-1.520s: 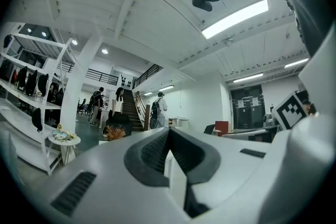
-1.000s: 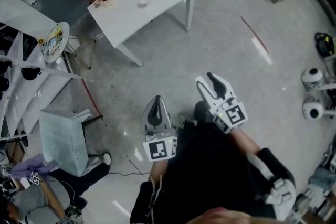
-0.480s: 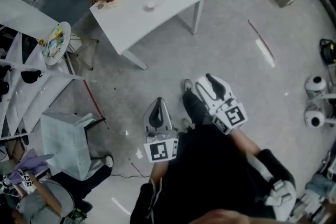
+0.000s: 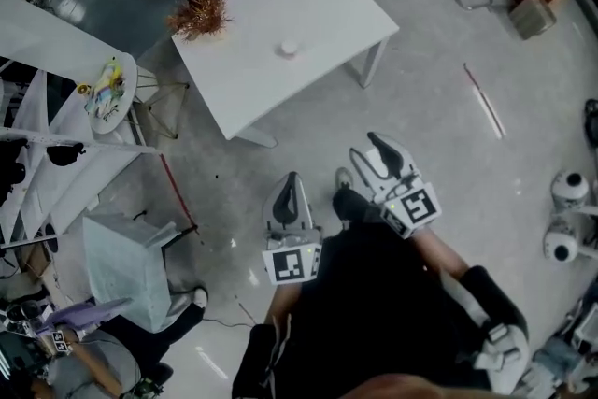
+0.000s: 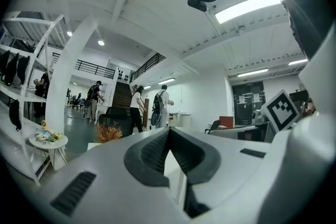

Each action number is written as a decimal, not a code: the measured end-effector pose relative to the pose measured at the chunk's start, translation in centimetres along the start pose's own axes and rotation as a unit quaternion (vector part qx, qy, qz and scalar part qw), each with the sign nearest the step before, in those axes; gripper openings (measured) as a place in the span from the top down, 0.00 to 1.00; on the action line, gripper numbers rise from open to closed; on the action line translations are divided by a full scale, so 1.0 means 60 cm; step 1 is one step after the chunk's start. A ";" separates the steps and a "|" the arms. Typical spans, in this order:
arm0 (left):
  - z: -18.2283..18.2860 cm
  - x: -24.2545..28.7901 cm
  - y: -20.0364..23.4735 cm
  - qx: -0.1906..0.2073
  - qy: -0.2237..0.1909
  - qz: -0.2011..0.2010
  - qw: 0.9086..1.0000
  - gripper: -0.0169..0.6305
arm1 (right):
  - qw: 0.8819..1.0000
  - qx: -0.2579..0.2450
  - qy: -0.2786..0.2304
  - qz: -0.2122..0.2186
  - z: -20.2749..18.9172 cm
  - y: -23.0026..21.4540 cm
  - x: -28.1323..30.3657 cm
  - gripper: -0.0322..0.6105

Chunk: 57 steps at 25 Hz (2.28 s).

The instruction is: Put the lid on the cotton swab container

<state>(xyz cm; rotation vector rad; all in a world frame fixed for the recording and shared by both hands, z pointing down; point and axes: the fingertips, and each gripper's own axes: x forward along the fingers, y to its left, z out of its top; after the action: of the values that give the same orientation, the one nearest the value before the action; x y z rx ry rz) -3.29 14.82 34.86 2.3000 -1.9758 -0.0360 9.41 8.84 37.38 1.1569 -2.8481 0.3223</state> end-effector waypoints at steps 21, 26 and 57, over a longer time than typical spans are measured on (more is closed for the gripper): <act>-0.141 0.307 0.129 0.029 0.063 0.000 0.998 0.97 | 0.997 -0.029 0.066 0.035 -0.065 -0.210 0.282 0.68; -0.203 0.398 0.175 0.054 0.085 -0.026 0.995 0.97 | 0.994 -0.036 0.093 0.032 -0.101 -0.252 0.351 0.68; -0.564 0.719 0.234 0.143 0.262 -0.196 0.934 0.59 | 0.974 -0.006 0.219 0.048 -0.351 -0.402 0.545 0.68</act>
<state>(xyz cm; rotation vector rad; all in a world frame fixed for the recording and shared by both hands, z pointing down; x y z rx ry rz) -7.50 -27.55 72.15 2.4847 -1.3117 0.7920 1.98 -25.94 66.18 0.8200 -2.5143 0.4941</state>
